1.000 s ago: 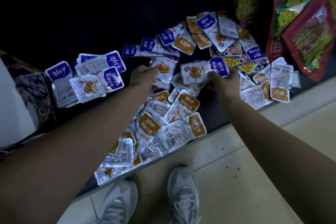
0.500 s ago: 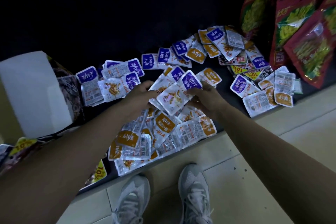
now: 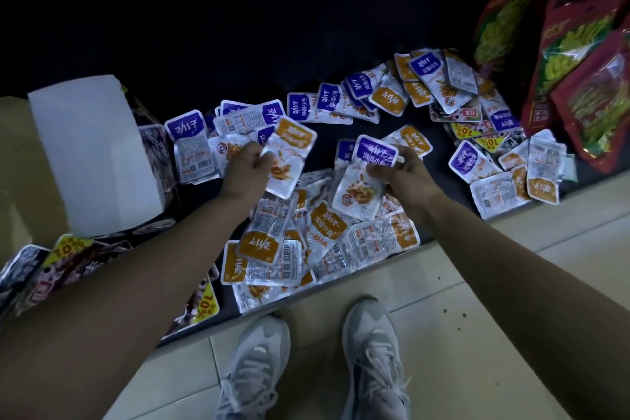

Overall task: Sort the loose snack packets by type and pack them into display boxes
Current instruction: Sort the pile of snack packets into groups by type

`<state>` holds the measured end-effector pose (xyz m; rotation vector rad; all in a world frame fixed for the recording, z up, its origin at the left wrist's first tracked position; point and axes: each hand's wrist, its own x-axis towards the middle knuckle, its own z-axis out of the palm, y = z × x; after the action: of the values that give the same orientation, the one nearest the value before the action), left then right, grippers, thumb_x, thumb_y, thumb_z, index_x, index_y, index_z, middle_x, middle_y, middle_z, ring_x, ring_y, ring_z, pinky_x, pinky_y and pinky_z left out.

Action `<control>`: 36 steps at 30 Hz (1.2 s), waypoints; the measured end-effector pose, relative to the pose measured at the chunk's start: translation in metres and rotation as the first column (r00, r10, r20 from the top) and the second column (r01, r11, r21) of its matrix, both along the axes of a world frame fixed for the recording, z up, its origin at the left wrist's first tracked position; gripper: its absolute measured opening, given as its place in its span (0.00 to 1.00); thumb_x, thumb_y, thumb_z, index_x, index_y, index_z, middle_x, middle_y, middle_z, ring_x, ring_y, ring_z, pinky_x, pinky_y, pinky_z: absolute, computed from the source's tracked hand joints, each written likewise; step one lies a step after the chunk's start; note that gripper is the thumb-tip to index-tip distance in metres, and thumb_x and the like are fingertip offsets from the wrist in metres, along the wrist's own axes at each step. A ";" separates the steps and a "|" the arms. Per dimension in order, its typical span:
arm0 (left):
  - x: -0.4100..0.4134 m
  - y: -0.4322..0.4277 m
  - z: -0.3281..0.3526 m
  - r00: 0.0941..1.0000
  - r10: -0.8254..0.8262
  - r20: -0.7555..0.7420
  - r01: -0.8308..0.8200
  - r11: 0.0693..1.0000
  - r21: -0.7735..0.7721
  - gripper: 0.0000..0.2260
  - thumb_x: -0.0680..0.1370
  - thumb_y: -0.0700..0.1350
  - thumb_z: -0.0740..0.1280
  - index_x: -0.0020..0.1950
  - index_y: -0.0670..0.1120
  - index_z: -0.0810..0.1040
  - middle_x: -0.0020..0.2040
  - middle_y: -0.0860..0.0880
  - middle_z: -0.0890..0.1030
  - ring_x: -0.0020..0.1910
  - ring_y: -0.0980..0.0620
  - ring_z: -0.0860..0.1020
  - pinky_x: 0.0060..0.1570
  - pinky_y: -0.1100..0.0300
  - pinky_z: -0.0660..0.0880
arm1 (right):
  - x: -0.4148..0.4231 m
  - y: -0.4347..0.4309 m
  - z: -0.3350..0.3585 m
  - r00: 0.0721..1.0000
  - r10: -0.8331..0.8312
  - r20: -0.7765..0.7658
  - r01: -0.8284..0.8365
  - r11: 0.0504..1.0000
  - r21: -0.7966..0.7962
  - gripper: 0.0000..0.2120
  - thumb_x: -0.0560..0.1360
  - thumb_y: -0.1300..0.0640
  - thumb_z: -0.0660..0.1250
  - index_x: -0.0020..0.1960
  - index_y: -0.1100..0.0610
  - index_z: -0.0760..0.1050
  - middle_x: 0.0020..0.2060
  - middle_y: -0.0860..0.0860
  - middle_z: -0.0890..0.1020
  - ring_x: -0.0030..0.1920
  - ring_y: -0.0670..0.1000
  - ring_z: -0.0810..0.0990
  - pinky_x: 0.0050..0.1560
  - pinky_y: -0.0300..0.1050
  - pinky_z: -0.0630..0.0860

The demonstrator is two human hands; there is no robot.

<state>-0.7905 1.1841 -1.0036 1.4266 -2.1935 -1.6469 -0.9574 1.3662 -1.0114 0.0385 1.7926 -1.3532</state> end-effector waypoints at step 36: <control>0.001 0.011 0.013 0.993 -0.068 -0.096 0.087 0.973 0.214 0.10 0.78 0.41 0.68 0.58 0.42 0.73 0.49 0.46 0.80 0.41 0.54 0.79 0.32 0.66 0.76 | 0.036 -0.049 0.014 0.981 0.190 0.047 -0.181 0.971 -0.156 0.18 0.76 0.64 0.68 0.63 0.64 0.70 0.51 0.59 0.81 0.49 0.61 0.81 0.53 0.52 0.79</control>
<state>-0.7893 1.1956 -0.9910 1.2982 -2.1018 -1.9902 -0.9213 1.3168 -0.9974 -0.1641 1.5953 -1.3336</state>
